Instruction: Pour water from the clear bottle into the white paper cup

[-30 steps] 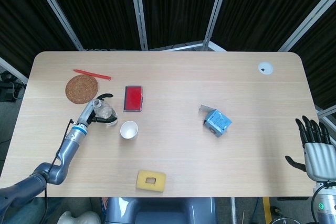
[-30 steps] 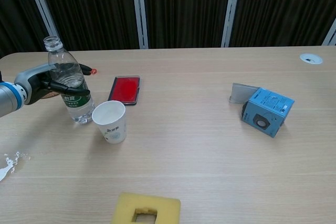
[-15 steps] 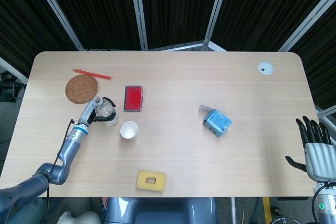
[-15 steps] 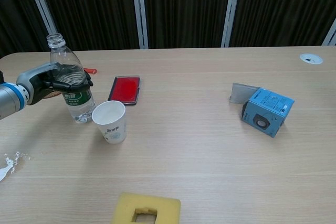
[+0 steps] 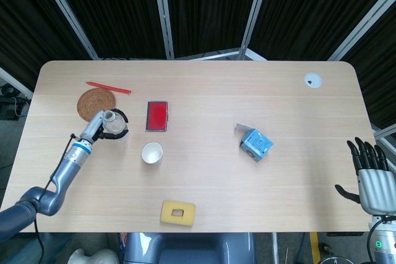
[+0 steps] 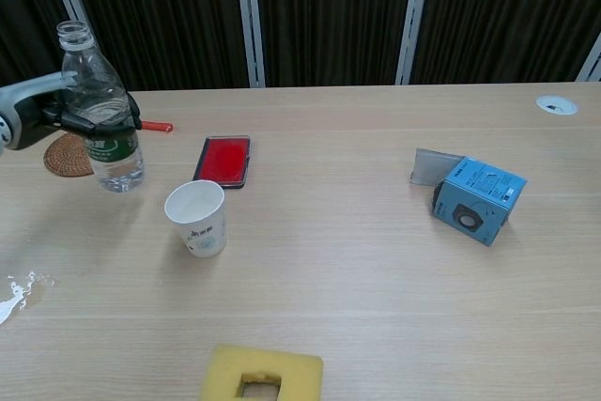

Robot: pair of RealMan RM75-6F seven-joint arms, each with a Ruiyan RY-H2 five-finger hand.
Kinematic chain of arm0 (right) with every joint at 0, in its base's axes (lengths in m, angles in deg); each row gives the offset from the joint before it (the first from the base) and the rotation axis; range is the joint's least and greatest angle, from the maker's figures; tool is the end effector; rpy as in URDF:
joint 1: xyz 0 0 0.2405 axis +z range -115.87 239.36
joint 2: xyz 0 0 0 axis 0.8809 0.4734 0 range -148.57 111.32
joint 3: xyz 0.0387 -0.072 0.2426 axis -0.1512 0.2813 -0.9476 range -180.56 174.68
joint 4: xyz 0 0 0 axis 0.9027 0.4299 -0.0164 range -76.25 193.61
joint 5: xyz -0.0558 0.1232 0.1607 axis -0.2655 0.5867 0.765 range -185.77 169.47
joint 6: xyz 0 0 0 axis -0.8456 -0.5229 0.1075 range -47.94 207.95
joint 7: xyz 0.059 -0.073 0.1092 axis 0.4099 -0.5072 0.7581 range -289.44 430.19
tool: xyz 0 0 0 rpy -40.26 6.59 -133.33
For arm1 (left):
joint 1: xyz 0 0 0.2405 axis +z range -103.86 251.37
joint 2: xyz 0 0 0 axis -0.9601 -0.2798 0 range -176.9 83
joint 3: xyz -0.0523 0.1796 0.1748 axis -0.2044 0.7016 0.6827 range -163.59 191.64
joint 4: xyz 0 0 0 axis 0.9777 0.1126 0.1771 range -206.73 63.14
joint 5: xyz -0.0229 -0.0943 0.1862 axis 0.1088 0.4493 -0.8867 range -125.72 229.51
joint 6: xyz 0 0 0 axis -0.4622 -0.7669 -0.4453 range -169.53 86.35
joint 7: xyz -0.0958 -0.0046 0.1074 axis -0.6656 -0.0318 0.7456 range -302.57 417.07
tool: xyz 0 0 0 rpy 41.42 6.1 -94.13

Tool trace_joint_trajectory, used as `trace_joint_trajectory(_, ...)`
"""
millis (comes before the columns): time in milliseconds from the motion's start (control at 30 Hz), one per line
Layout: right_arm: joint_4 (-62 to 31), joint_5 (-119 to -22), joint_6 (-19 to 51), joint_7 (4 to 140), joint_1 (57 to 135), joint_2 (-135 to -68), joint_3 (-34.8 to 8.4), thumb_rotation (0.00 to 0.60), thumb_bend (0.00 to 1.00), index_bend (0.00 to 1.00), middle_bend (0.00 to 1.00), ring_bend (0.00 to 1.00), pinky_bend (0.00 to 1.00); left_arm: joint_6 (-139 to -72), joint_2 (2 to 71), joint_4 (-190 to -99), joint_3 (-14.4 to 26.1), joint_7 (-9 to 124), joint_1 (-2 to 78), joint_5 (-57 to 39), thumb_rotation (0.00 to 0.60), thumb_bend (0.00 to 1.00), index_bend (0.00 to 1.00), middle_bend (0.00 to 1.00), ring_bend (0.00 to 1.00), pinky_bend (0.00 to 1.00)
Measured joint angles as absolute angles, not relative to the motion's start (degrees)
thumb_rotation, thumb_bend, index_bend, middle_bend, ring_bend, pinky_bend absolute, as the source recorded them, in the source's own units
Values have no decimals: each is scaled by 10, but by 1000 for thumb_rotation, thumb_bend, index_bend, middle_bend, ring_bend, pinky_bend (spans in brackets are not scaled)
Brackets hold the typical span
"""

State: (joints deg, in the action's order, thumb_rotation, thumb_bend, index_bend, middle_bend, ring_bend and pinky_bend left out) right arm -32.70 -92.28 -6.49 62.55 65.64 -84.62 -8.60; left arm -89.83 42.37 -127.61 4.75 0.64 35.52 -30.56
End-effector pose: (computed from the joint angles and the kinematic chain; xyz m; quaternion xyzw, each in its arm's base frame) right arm -0.3136 -0.1856 0.1621 0.5875 -0.3444 0.3639 0.6354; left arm -0.2578 0.3872 0.0211 -0.5163 -0.6448 -0.4879 0.2821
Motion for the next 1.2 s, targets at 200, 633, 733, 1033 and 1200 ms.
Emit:
trace_joint_trajectory(200,-335,-930,-68,633,655,-843,-82,600,0,0,0,0,0,-871,362,-1307,73,103,356,-308,600,552,607,464,321,401)
trace_joint_trajectory(633,-357,-932,-54,652,656,-831,-74,600,0,0,0,0,0,-789,282,-1379,109,333,339,-273,600,615,611,465,320,407)
trace_joint_trajectory(733,-358,-931,-53,654,656,-830,-74,600,0,0,0,0,0,-783,277,-1395,107,386,333,-255,600,615,610,465,320,407)
trace_joint_trajectory(1033,-349,-914,-41,659,660,-829,-80,600,0,0,0,0,0,-785,283,-1438,93,582,304,-171,600,617,610,464,321,407)
trace_joint_trajectory(1200,-344,-906,-36,658,663,-831,-82,600,0,0,0,0,0,-795,312,-1453,89,716,277,-78,600,619,611,464,321,407)
